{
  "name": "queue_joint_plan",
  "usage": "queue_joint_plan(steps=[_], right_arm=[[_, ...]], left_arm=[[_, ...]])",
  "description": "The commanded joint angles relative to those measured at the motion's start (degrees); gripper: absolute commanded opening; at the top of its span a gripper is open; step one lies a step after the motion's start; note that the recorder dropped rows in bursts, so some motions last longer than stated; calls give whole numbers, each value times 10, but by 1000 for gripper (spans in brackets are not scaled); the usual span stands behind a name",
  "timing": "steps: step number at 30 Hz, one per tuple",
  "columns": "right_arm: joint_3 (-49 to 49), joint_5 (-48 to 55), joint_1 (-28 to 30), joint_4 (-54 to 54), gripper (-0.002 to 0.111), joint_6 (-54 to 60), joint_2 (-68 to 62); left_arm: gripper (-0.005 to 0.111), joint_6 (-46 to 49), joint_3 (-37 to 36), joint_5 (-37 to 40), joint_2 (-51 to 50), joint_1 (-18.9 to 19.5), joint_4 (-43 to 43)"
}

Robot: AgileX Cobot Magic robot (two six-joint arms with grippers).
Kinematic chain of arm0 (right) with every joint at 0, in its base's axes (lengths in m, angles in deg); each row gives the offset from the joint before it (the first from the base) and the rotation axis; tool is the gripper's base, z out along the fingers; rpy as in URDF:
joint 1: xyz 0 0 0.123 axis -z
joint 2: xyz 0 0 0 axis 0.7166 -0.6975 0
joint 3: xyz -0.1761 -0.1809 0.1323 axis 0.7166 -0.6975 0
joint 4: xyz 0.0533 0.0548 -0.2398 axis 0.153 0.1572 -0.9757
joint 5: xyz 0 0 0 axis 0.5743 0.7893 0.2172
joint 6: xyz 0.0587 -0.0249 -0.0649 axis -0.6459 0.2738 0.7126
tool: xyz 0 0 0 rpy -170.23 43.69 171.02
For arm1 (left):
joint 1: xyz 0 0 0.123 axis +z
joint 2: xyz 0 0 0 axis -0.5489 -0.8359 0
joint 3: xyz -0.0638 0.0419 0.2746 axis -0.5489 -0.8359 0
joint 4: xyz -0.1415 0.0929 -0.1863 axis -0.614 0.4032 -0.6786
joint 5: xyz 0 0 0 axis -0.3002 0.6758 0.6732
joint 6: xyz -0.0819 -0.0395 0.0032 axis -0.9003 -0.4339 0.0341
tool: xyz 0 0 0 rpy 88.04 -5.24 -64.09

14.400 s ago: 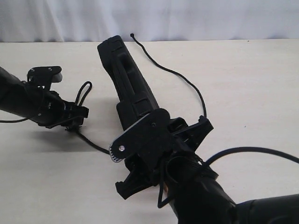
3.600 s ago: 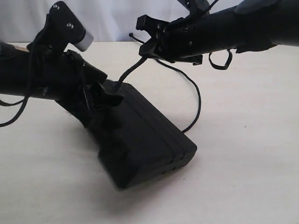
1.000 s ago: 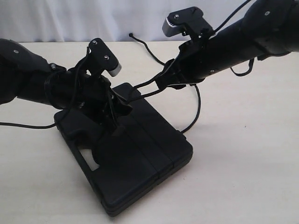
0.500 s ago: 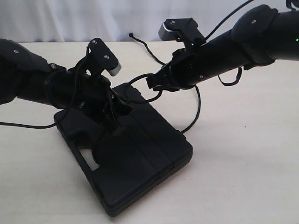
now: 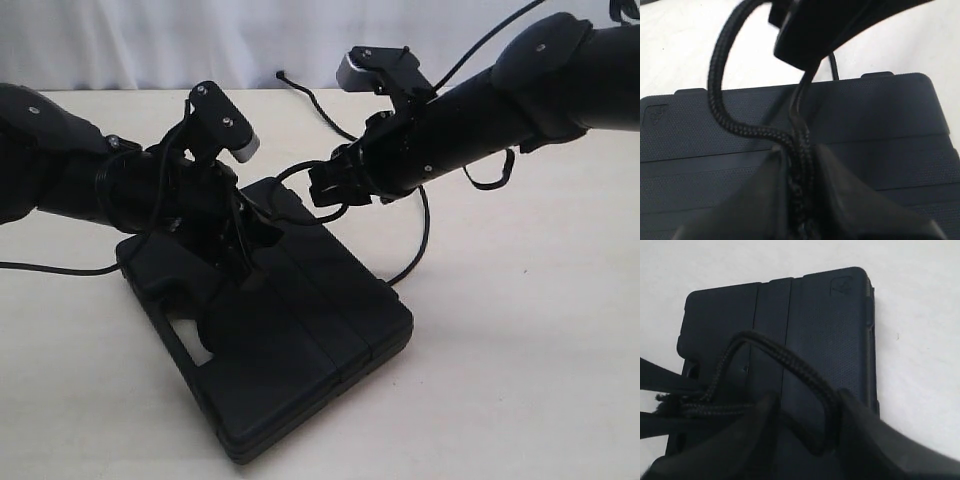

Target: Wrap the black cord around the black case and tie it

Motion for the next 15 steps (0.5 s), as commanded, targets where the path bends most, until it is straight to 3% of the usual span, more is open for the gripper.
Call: queue_joint_plan(steps=[1, 9, 15], right_arm=[[-1, 9, 0, -82, 54, -61, 45], [8, -56, 16, -256, 56, -233, 125], [120, 48, 88, -344, 52, -275, -5]], left_arm=[[0, 0, 6, 1, 2, -5, -15], [0, 0, 6, 1, 2, -5, -15], [0, 0, 6, 0, 2, -5, -15]])
